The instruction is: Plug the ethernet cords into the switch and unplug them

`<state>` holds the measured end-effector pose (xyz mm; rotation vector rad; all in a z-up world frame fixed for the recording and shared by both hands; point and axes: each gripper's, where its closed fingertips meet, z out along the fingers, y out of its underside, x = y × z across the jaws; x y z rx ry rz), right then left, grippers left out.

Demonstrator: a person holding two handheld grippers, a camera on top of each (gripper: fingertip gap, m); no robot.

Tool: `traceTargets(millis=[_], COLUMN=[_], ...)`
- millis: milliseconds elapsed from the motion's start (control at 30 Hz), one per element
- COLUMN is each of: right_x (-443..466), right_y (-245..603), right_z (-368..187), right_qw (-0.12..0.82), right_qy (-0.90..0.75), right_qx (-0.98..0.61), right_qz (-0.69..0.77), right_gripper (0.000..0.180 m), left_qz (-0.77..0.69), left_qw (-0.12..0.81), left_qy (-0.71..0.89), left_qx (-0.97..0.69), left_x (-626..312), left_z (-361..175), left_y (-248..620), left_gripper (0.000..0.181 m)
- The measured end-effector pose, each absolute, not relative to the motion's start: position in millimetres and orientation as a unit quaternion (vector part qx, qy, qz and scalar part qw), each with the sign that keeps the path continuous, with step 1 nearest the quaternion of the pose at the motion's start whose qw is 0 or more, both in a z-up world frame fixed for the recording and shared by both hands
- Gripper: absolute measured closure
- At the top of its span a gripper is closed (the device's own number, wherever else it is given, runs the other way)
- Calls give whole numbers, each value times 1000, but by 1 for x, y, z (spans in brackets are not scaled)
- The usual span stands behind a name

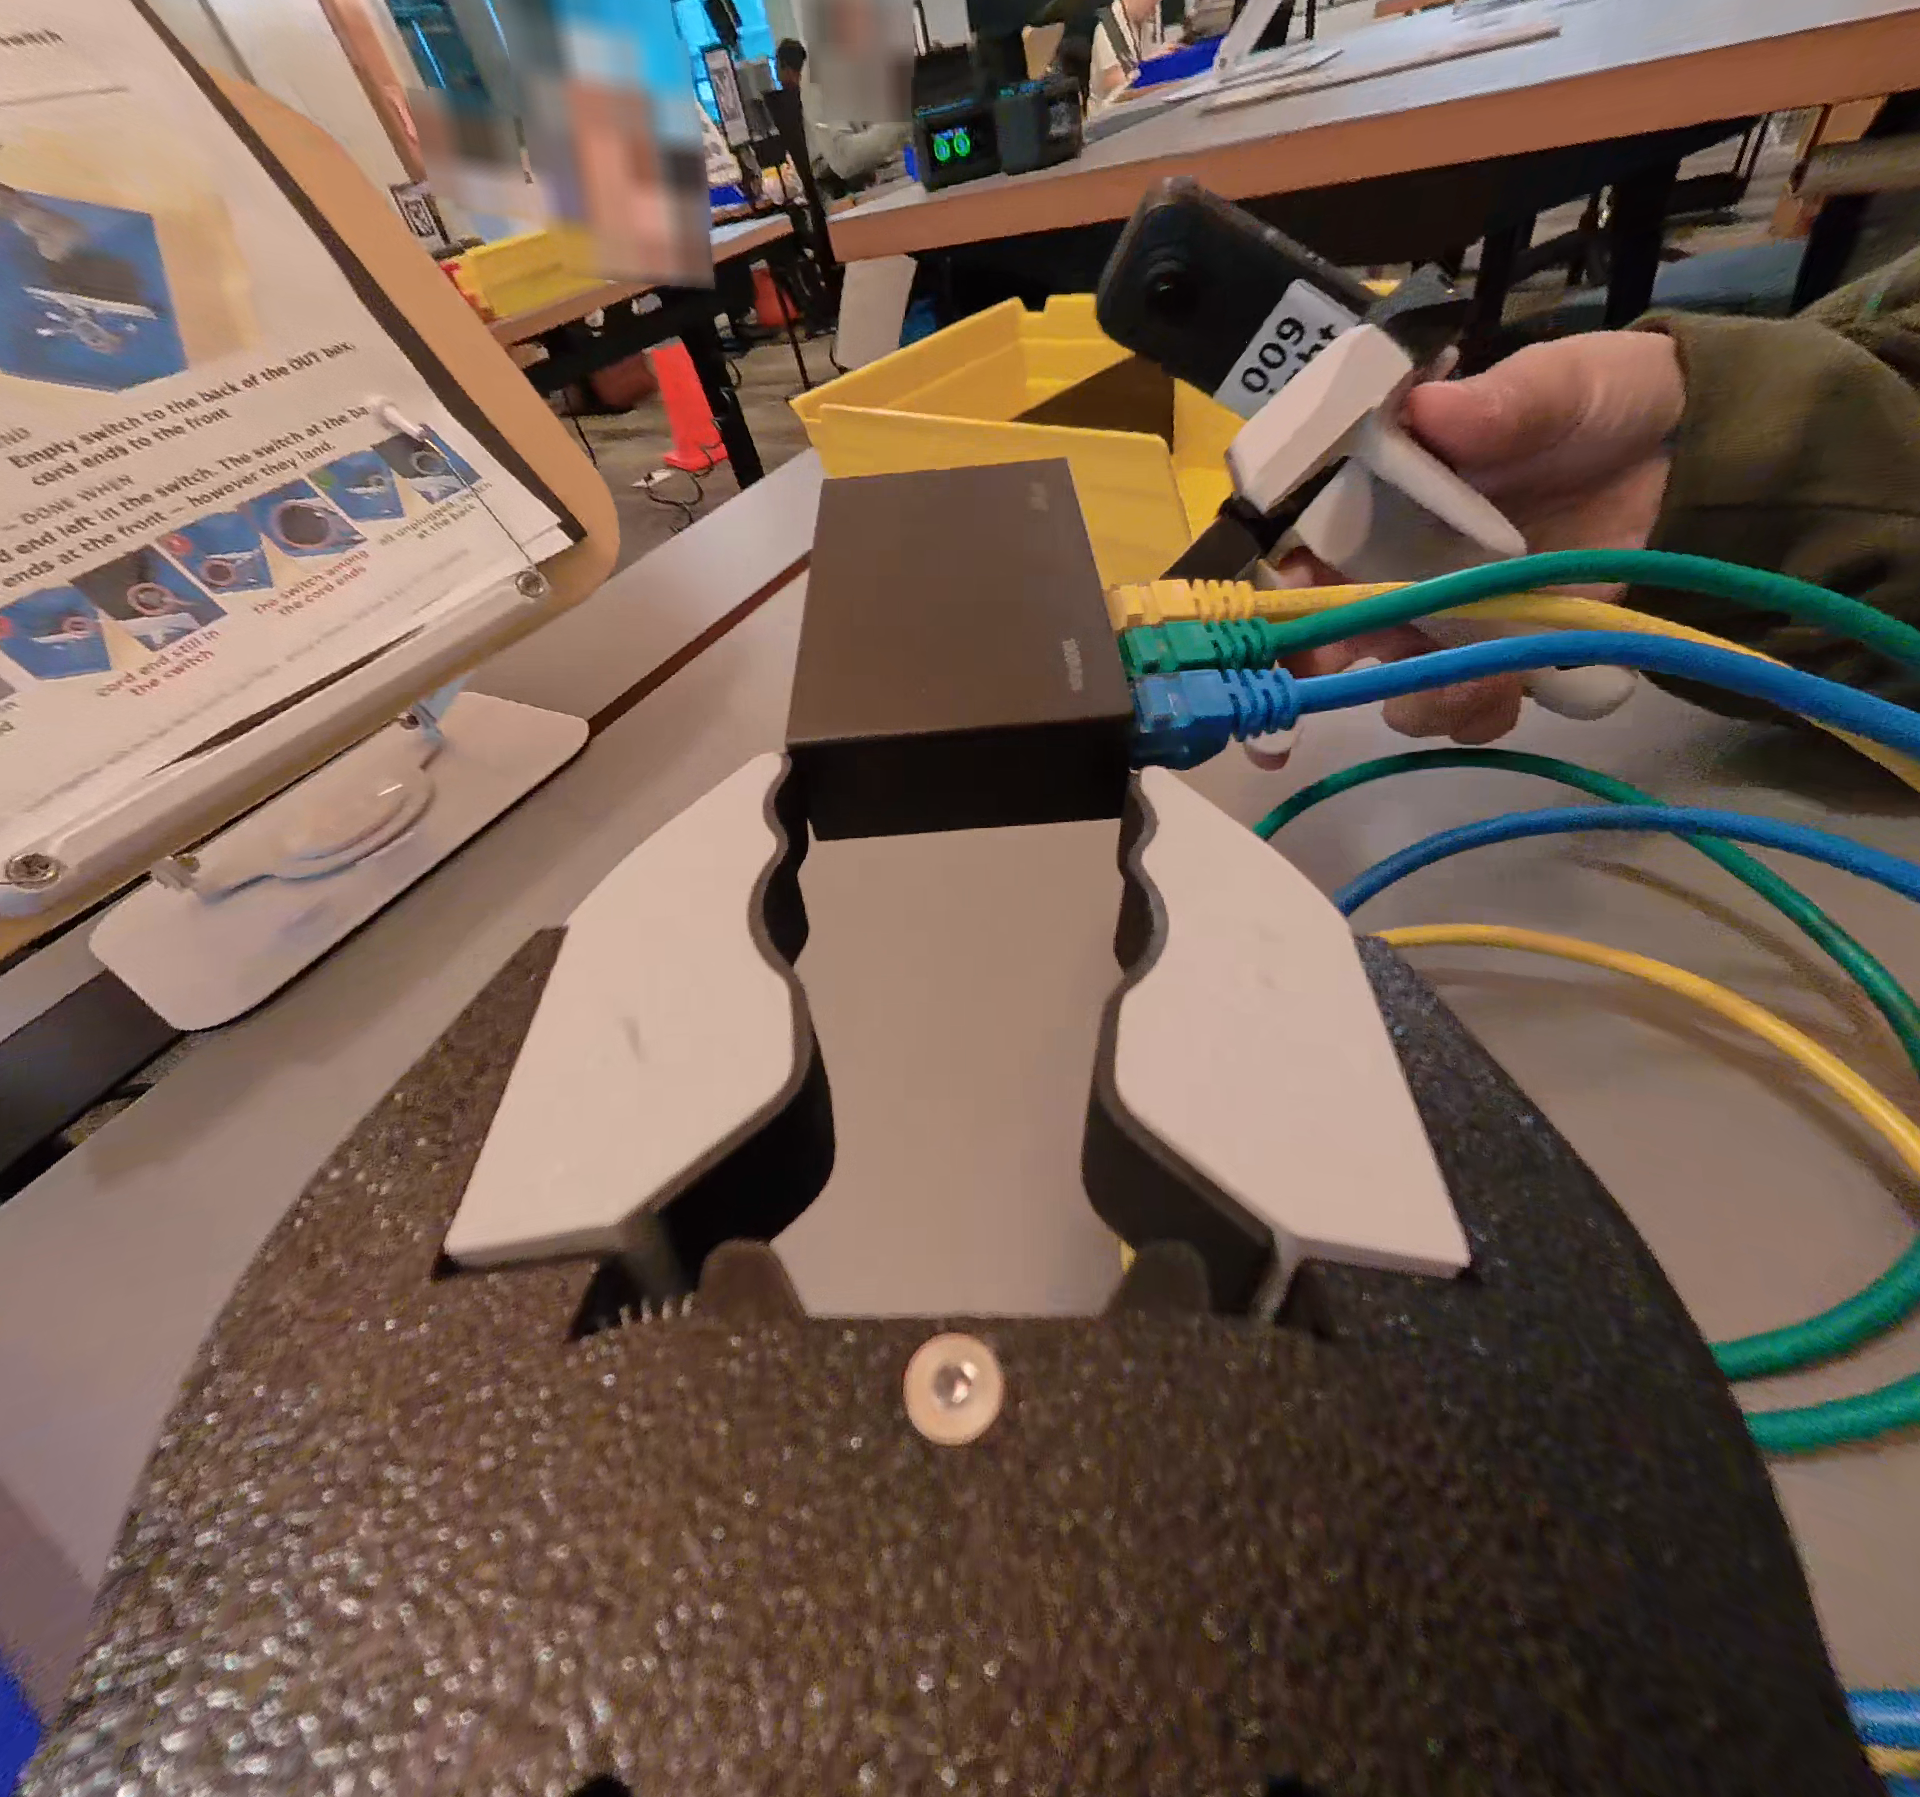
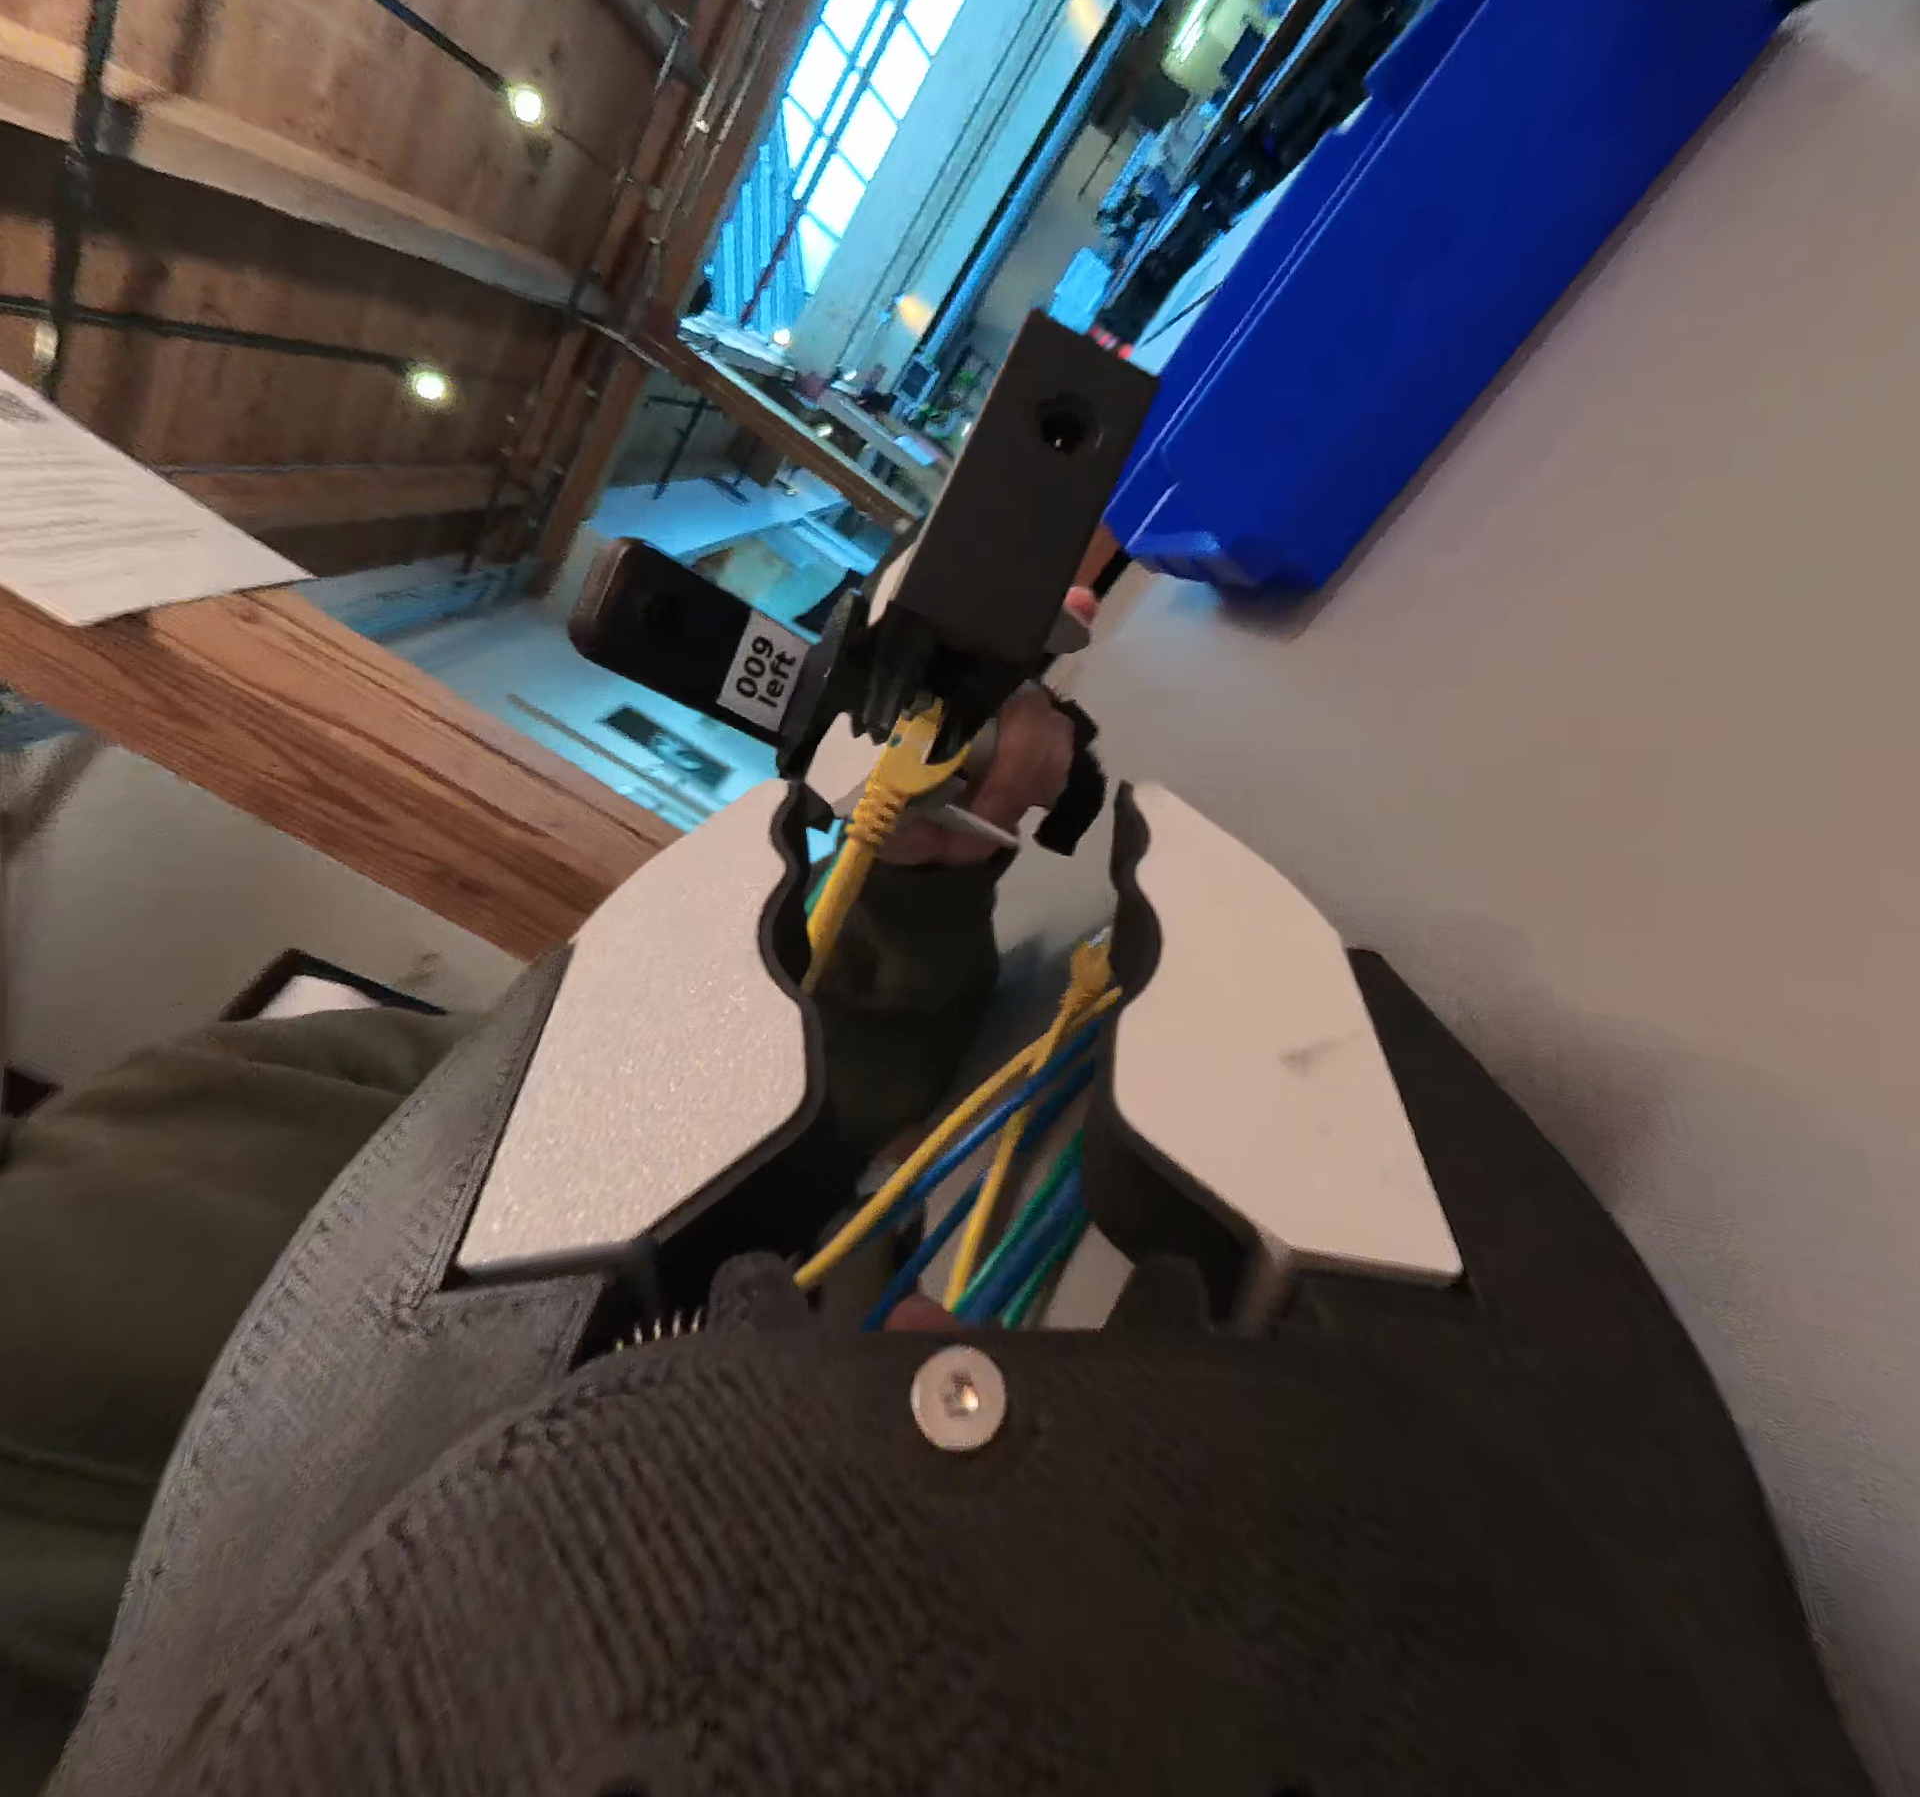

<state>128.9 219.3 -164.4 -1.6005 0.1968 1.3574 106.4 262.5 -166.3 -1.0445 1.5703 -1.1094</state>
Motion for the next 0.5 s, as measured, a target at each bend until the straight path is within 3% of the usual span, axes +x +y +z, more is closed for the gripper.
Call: traceTargets(millis=[200, 500], right_x=[119, 105], right_y=[243, 262], right_z=[-163, -171], right_qw=[436, 364], right_qy=[94, 47], right_qx=[-638, -696], right_qz=[628, 617], right_gripper=[163, 164], left_qz=[-383, -377], left_qw=[496, 534], left_qy=[622, 567], left_qx=[-469, -501], left_x=[100, 84], left_z=[-171, -180], left_y=[273, 288], left_gripper=[123, 124])
